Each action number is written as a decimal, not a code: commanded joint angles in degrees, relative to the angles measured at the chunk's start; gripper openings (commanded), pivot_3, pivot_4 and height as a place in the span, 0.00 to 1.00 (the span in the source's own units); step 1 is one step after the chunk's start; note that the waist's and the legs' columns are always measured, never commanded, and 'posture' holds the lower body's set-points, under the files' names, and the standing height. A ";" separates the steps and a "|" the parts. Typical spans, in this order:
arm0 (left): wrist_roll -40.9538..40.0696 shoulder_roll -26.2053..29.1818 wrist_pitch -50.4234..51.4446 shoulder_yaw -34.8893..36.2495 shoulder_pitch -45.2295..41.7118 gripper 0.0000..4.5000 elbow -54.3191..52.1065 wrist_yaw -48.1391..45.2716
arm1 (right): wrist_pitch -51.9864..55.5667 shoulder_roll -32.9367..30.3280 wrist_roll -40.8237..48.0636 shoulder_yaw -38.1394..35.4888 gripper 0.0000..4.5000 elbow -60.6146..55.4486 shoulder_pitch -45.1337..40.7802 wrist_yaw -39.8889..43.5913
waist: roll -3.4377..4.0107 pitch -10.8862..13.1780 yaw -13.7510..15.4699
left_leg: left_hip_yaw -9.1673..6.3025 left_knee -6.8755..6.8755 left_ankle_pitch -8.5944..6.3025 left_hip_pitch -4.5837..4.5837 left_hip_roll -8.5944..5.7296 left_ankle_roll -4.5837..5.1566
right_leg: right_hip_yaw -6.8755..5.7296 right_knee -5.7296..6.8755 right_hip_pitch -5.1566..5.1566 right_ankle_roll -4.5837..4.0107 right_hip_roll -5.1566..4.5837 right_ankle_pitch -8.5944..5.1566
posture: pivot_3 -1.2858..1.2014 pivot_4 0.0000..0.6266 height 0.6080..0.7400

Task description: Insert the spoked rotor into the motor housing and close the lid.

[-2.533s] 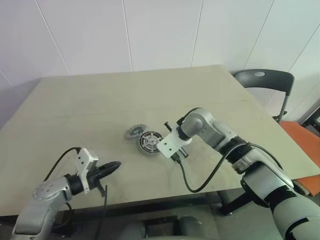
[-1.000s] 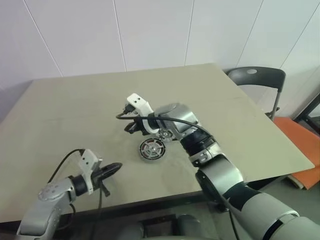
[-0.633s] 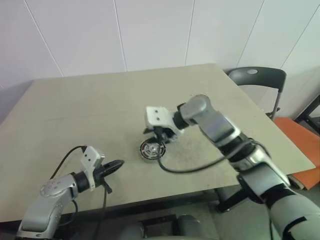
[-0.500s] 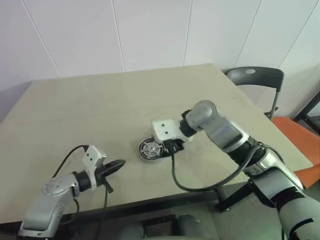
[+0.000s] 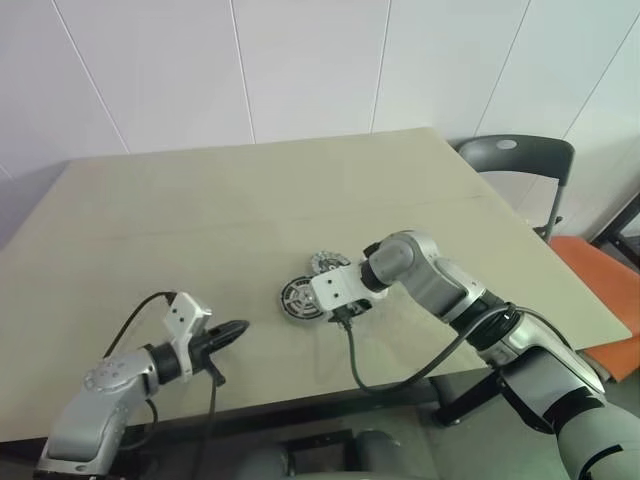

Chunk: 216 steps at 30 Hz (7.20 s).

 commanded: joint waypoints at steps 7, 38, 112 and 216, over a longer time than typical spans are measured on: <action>0.53 -0.43 -3.76 0.46 -1.28 0.00 1.76 -0.51 | 2.08 2.27 0.14 -2.23 0.02 -1.12 0.65 -0.45 | 0.00 0.00 -0.09 | -0.01 0.03 0.00 0.06 0.00 0.00 | -0.01 0.03 0.06 0.00 0.00 0.00 | 0.52 0.00 1.00; 0.56 -0.22 -4.17 0.24 -1.82 0.00 2.20 -0.41 | 28.22 9.49 19.71 -17.81 0.60 1.61 -11.73 2.73 | 0.06 0.03 -0.40 | -0.03 0.03 0.00 0.00 0.01 0.00 | -0.01 0.09 -0.05 0.10 0.01 0.14 | 0.52 0.00 1.00; 10.51 -8.50 -11.12 -15.21 -32.20 0.00 28.26 -11.24 | 83.18 18.47 77.02 -64.42 1.00 -5.49 18.21 -68.59 | -0.01 -0.05 1.09 | 0.12 0.10 -0.01 0.02 0.03 0.09 | 0.06 0.00 0.15 0.23 0.11 0.11 | 0.52 0.00 1.00; 1.51 1.34 4.17 -5.44 -16.52 0.00 12.02 -7.36 | 35.12 0.30 18.20 -16.40 0.61 -17.41 16.10 -17.49 | -0.07 0.04 1.24 | 0.11 0.08 -0.05 0.02 0.33 0.10 | 0.08 -0.05 0.04 -0.02 0.43 0.00 | 0.52 0.00 1.00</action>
